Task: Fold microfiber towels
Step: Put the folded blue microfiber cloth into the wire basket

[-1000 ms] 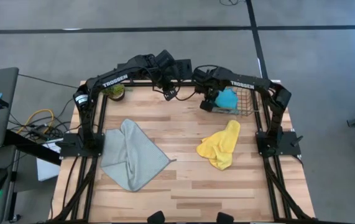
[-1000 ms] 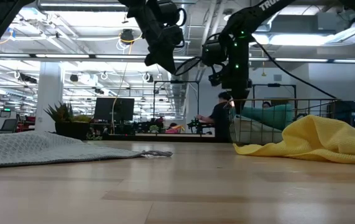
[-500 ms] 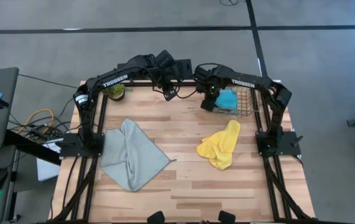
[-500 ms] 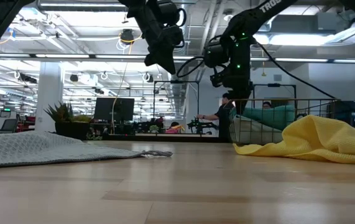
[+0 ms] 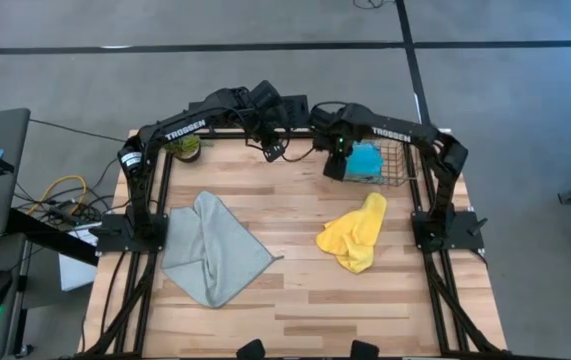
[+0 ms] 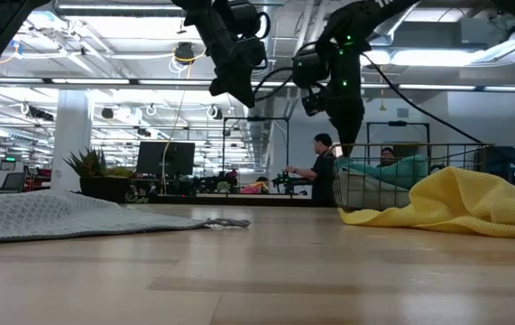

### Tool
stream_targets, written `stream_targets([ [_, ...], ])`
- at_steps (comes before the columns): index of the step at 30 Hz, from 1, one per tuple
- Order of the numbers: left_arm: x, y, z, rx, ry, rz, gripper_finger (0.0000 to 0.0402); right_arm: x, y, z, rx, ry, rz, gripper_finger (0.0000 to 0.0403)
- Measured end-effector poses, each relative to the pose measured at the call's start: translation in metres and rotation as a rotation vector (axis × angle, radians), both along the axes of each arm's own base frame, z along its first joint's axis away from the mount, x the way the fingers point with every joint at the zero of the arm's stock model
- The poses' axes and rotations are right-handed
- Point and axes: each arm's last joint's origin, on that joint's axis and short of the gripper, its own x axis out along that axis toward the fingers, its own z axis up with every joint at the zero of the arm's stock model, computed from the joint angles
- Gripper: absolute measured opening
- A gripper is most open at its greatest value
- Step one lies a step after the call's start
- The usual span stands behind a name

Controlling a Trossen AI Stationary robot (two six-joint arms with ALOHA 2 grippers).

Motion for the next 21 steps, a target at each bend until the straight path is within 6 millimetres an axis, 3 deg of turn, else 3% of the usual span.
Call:
stream_targets([
  [5, 0.000, 0.000, 0.000, -0.002, 0.001, 0.003, 0.0000, -0.017, -0.028, 0.017, -0.047, -0.076, -0.109, 0.0209],
  [11, 0.000, 0.000, 0.000, -0.002, 0.001, 0.003, 0.0000, -0.054, -0.066, 0.011, 0.065, -0.128, -0.276, 0.0207],
  [15, 0.000, 0.000, 0.000, -0.002, 0.001, 0.003, 0.0000, -0.066, -0.070, -0.004, 0.139, -0.119, -0.305, 0.0202],
  [21, 0.000, 0.000, 0.000, -0.002, 0.001, 0.003, 0.0000, -0.059, -0.060, -0.026, 0.137, -0.122, -0.236, 0.0194],
])
